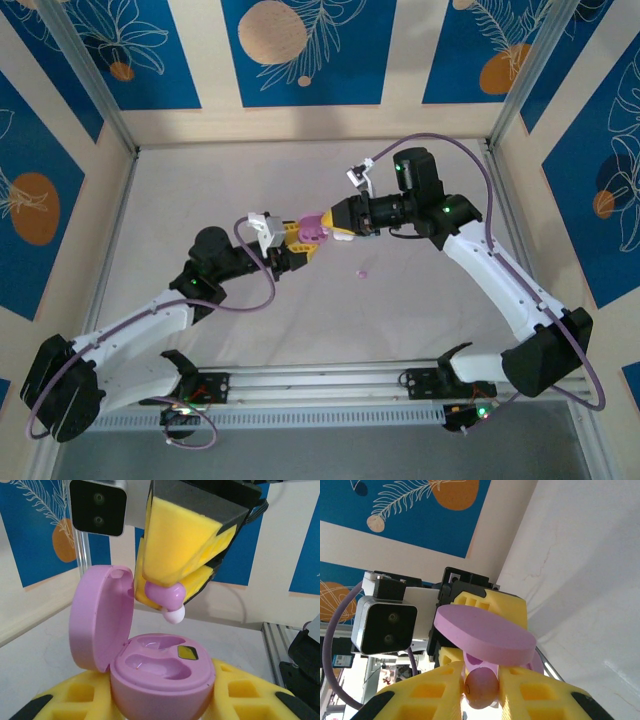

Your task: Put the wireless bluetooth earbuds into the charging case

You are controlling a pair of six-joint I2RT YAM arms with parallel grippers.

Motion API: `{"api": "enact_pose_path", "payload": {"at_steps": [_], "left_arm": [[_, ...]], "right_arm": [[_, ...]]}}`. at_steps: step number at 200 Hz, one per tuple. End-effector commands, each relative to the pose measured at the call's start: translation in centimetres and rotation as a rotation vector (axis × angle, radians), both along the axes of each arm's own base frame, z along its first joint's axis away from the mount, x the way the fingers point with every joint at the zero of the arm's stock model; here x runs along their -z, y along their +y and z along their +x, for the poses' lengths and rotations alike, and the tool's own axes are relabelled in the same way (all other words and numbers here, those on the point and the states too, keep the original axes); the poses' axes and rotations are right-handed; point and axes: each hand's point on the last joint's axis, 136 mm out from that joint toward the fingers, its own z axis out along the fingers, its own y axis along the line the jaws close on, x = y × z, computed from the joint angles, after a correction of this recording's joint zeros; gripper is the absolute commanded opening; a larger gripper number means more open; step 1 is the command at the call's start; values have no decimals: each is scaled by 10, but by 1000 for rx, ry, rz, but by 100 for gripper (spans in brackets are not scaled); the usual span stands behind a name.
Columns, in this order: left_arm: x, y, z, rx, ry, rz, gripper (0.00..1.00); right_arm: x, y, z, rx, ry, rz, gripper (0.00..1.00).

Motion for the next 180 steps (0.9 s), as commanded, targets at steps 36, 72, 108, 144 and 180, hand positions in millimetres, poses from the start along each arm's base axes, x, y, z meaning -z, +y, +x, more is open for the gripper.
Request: {"api": "enact_pose_path", "payload": {"at_steps": [36, 72, 108, 144, 180], "left_arm": [[-32, -1, -4, 27, -55, -75, 29], [-34, -1, -5, 30, -50, -85, 29], [-36, -1, -4, 28, -55, -92, 29], [-34, -1, -3, 21, -54, -89, 29], [-33, -2, -3, 22, -52, -82, 29]], "right_arm": [[9, 3, -1, 8, 10, -22, 24], [13, 4, 0, 12, 4, -39, 24], [15, 6, 0, 8, 2, -43, 24], [13, 7, 1, 11, 3, -37, 24], [9, 9, 3, 26, 3, -17, 24]]}}
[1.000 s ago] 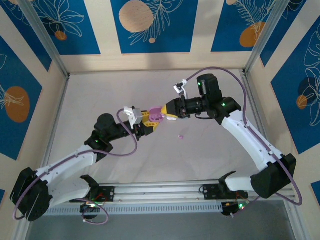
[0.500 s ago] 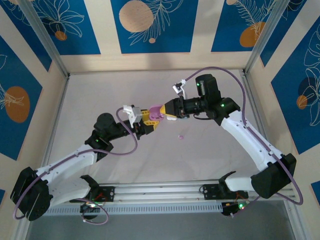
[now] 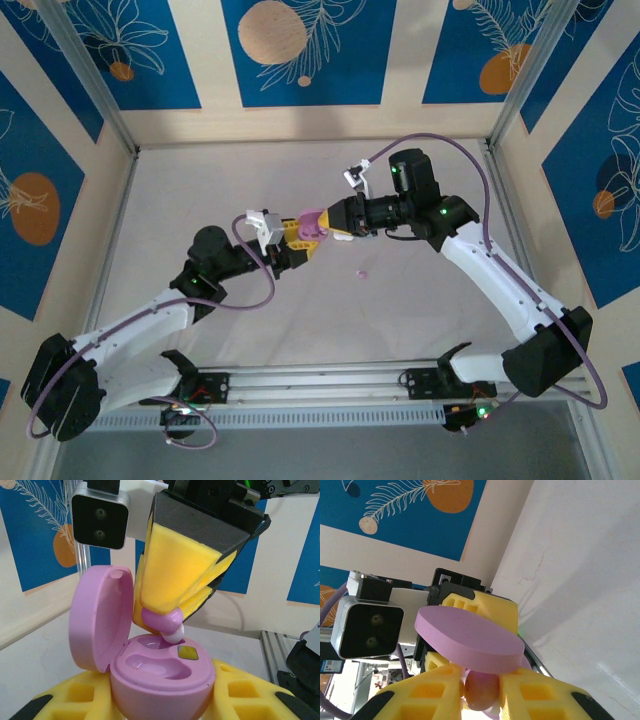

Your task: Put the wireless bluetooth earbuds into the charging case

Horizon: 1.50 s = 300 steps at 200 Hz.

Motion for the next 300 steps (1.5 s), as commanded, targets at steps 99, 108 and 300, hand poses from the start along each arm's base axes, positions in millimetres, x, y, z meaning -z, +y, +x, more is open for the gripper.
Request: {"api": "enact_pose_path", "payload": {"at_steps": [99, 108, 300], "left_arm": [[-25, -2, 3, -5, -48, -57, 29], [-25, -2, 5, -11, -47, -58, 29], [-26, -1, 5, -19, -50, -64, 29]], "right_arm": [[9, 3, 4, 47, 14, -36, 24], [11, 2, 3, 53, 7, -49, 24], [8, -8, 4, 91, -70, -135, 35]]}}
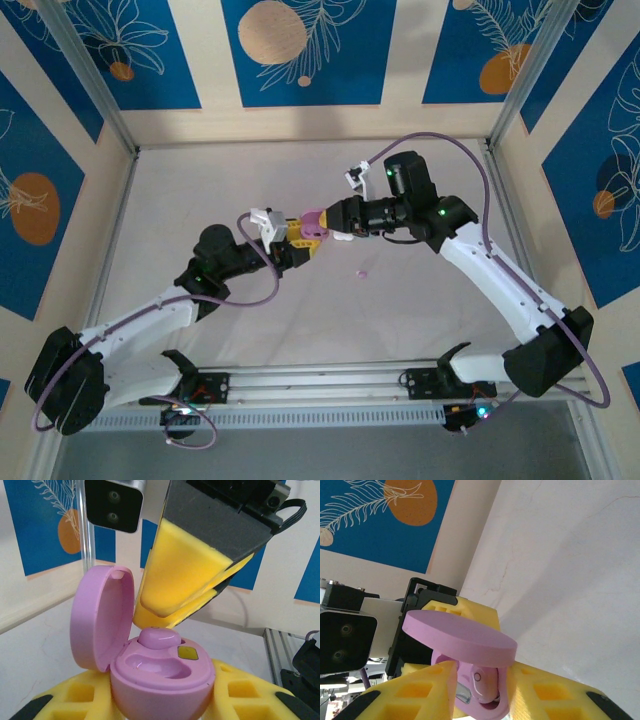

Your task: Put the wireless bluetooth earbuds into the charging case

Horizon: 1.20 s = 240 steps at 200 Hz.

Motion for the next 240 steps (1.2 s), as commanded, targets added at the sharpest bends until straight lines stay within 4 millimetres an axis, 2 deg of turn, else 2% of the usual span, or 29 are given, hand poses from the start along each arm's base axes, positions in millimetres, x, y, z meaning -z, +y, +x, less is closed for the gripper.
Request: {"api": "enact_pose_path", "payload": {"at_steps": [1, 53, 88, 107, 133, 149, 167, 192, 220, 240], "left_arm": [[-39, 2, -4, 4, -100, -76, 29], [-34, 7, -5, -20, -102, -52, 29], [-31, 14, -6, -55, -99, -38, 28], [-30, 18, -8, -64, -91, -32, 28], [-30, 24, -12, -83, -90, -26, 28], [-32, 27, -14, -92, -93, -23, 28], [-36, 30, -16, -98, -98, -26, 28], [-39, 32, -18, -100, -100, -26, 28], [-41, 34, -19, -101, -100, -28, 28], [-43, 34, -21, -102, -103, -32, 28]], "right_arm": [[-9, -3, -8, -4, -7, -8, 35], [-31, -17, -21, 2, -79, 29, 45], [-44, -41, -28, 58, -171, 55, 47], [-37, -60, -24, 137, -208, 40, 47], [2, -100, -6, 320, -129, -43, 46], [43, -123, 5, 413, 13, -85, 45], [86, -136, 12, 460, 194, -92, 43], [136, -133, 11, 440, 361, -143, 40], [174, -124, 11, 384, 413, -261, 40], [194, -114, 12, 328, 431, -351, 40]]}}
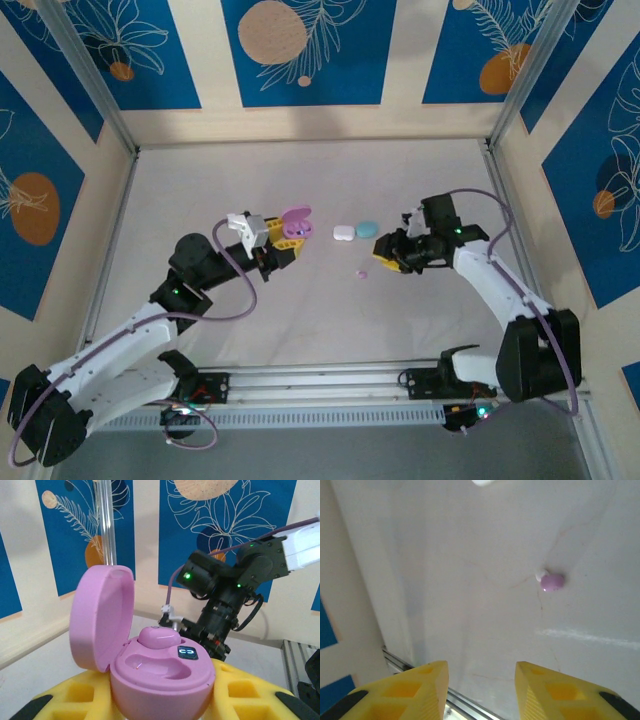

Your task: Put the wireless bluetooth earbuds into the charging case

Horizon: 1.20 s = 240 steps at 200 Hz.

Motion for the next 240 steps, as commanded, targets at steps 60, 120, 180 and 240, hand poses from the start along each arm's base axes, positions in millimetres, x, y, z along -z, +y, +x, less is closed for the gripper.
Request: {"api": "enact_pose_path", "payload": {"at_steps": [60, 120, 180, 240], "left_arm": [[-13, 7, -6, -16, -29, -17, 28], [-13, 9, -7, -20, -27, -11, 28], [-10, 9, -7, -23, -25, -6, 28], [-8, 7, -5, -21, -23, -2, 28]], "right_arm": [[65, 29, 15, -279, 102, -341, 37], [98, 33, 33, -364, 133, -504, 37], [116, 43, 29, -460, 149, -559, 37], [110, 62, 4, -646, 107, -566, 35]]}}
